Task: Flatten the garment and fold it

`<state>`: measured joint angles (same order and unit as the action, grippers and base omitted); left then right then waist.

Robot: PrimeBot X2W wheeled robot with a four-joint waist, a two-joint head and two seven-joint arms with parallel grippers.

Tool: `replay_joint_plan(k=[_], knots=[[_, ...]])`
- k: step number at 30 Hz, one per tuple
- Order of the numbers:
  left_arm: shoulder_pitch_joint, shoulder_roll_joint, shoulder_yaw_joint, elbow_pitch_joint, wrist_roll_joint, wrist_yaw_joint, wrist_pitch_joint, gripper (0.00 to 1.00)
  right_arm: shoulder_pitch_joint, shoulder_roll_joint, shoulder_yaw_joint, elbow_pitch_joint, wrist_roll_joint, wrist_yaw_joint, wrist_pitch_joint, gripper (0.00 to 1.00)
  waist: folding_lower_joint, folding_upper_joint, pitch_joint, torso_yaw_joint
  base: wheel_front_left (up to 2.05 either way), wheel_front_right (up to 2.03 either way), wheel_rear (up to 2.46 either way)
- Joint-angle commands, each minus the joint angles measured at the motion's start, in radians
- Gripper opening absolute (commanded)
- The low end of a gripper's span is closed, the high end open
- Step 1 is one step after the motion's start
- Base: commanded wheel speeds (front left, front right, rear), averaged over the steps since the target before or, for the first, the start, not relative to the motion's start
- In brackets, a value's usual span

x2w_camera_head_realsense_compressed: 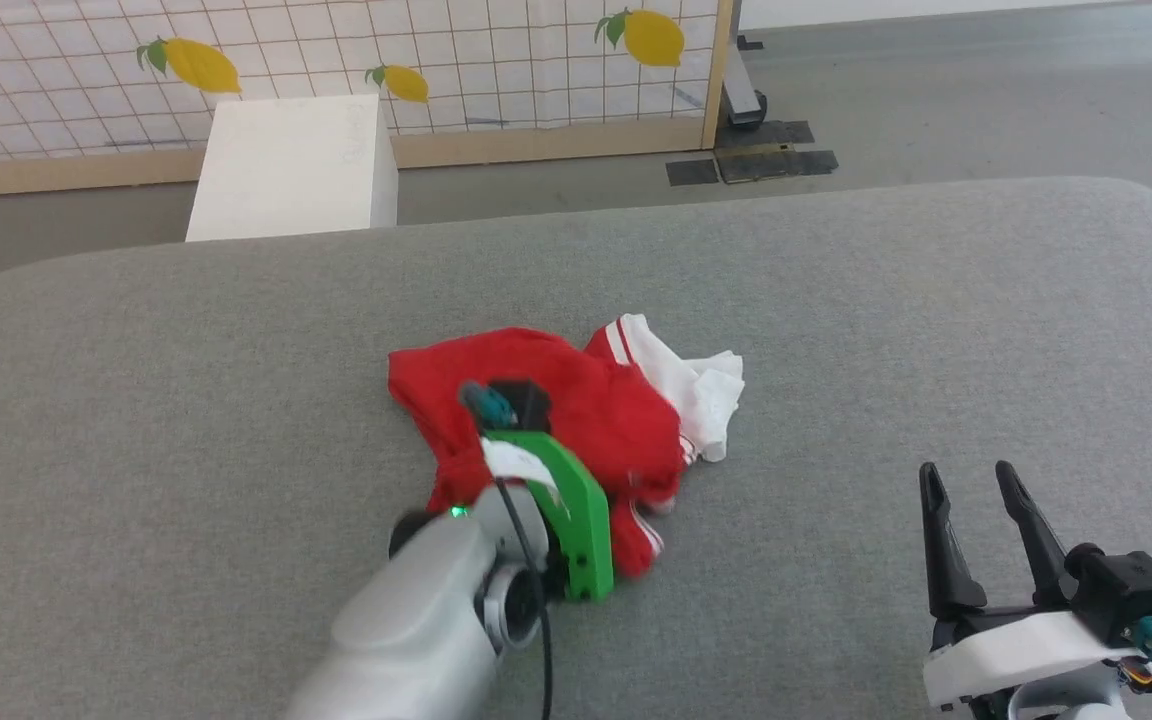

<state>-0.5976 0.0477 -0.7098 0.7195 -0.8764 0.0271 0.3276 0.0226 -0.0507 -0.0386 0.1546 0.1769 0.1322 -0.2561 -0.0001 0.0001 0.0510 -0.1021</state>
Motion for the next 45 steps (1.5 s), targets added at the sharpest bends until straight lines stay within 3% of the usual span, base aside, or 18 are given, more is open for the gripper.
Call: replay_joint_plan(k=[1, 5, 6, 7, 8, 16, 21, 25, 32, 37, 41, 45], knots=[[0.021, 0.003, -0.024, 0.013, -0.025, 0.015, 0.029, 0.0, 0.0, 0.001, 0.002, -0.001, 0.001, -0.002, -0.006, 1.0, 0.0001, -0.0001, 0.002, 0.007, 0.0, 0.0, 0.0], [0.043, 0.003, -0.073, 0.037, -0.064, 0.026, 0.081, 0.0, -0.002, 0.001, 0.009, -0.001, 0.012, -0.002, -0.006, 1.0, 0.0001, -0.0001, 0.0, 0.02, 0.0, 0.0, 0.0], [0.044, 0.003, -0.071, 0.034, -0.077, 0.028, 0.078, 0.04, -0.002, 0.001, 0.008, -0.002, 0.014, -0.002, -0.006, 1.0, 0.0001, -0.0001, -0.001, 0.025, 0.0, 0.0, 0.0], [0.04, 0.003, -0.063, 0.023, -0.092, 0.028, 0.06, 0.66, 0.0, 0.001, 0.006, -0.001, 0.016, -0.002, -0.006, 1.0, 0.0001, -0.0001, -0.005, 0.033, 0.0, 0.0, 0.0], [0.036, 0.003, -0.058, 0.015, -0.104, 0.027, 0.05, 1.0, 0.003, 0.001, 0.005, 0.0, 0.018, -0.002, -0.006, 1.0, 0.0001, -0.0001, -0.01, 0.04, 0.0, 0.0, 0.0], [0.004, 0.019, 0.063, -0.127, -0.206, 0.015, -0.034, 1.0, 0.042, 0.001, 0.004, 0.009, 0.027, -0.002, -0.006, 1.0, 0.0001, -0.0001, -0.065, 0.11, 0.0, 0.0, 0.0], [0.016, 0.078, 0.144, -0.244, -0.223, 0.037, -0.107, 1.0, 0.051, 0.001, 0.014, 0.009, 0.033, -0.002, -0.006, 1.0, 0.0001, -0.0001, -0.089, 0.147, 0.0, 0.0, 0.0], [0.058, 0.143, 0.218, -0.324, -0.197, 0.051, -0.239, 1.0, 0.05, 0.001, 0.016, 0.01, 0.036, -0.002, -0.006, 1.0, 0.0001, -0.0001, -0.102, 0.16, 0.0, 0.0, 0.0], [0.199, 0.284, 0.289, -0.414, -0.036, 0.104, -0.53, 1.0, 0.062, 0.001, 0.011, 0.003, 0.043, -0.002, -0.006, 1.0, 0.0001, -0.0001, -0.117, 0.165, 0.0, 0.0, 0.0], [0.306, 0.349, 0.315, -0.486, 0.116, 0.15, -0.586, 1.0, 0.068, 0.001, -0.011, 0.004, 0.048, -0.002, -0.006, 1.0, 0.0001, -0.0001, -0.119, 0.164, 0.0, 0.0, 0.0], [0.394, 0.353, 0.371, -0.555, 0.229, 0.174, -0.589, 1.0, 0.067, 0.001, -0.045, 0.006, 0.049, -0.002, -0.006, 1.0, 0.0001, -0.0001, -0.119, 0.16, 0.0, 0.0, 0.0], [0.493, 0.325, 0.407, -0.588, 0.288, 0.167, -0.589, 1.0, 0.065, 0.001, -0.061, 0.007, 0.043, -0.002, -0.006, 1.0, 0.0001, -0.0001, -0.118, 0.148, 0.0, 0.0, 0.0]])
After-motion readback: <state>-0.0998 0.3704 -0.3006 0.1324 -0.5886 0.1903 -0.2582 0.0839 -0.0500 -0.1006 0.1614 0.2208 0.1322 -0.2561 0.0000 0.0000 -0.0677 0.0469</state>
